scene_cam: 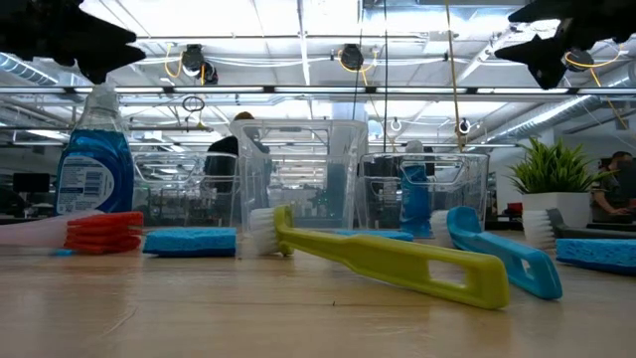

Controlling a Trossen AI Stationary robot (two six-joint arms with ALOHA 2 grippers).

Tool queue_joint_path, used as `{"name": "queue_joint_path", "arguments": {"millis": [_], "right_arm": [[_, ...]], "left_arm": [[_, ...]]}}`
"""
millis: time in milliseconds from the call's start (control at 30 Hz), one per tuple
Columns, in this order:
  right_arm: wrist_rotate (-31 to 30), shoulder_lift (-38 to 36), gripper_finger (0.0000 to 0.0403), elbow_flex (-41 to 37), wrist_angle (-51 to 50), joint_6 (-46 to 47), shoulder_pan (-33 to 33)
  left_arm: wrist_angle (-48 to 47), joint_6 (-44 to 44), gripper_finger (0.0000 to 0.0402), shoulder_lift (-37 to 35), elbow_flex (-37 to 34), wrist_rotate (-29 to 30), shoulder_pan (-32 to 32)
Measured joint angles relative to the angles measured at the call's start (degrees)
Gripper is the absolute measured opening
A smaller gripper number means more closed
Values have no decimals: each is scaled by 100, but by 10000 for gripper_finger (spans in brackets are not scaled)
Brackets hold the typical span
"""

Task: Pick & Place Kitchen Sink Supplies
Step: Put the blue dishwashing liquid into the right transparent bin

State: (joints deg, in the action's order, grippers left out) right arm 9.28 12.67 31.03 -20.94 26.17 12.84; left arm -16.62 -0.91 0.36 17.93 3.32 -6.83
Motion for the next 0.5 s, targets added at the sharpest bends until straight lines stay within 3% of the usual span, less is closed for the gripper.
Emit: {"name": "queue_joint_path", "arguments": {"millis": [233,500], "right_arm": [[0,-353,228,-278,275,167,0],[-9,-383,228,-278,274,169,0]], "left_arm": [[-229,275,214,252,234,10,1],[-1369,876,214,1831,1260,-885,2]]}}
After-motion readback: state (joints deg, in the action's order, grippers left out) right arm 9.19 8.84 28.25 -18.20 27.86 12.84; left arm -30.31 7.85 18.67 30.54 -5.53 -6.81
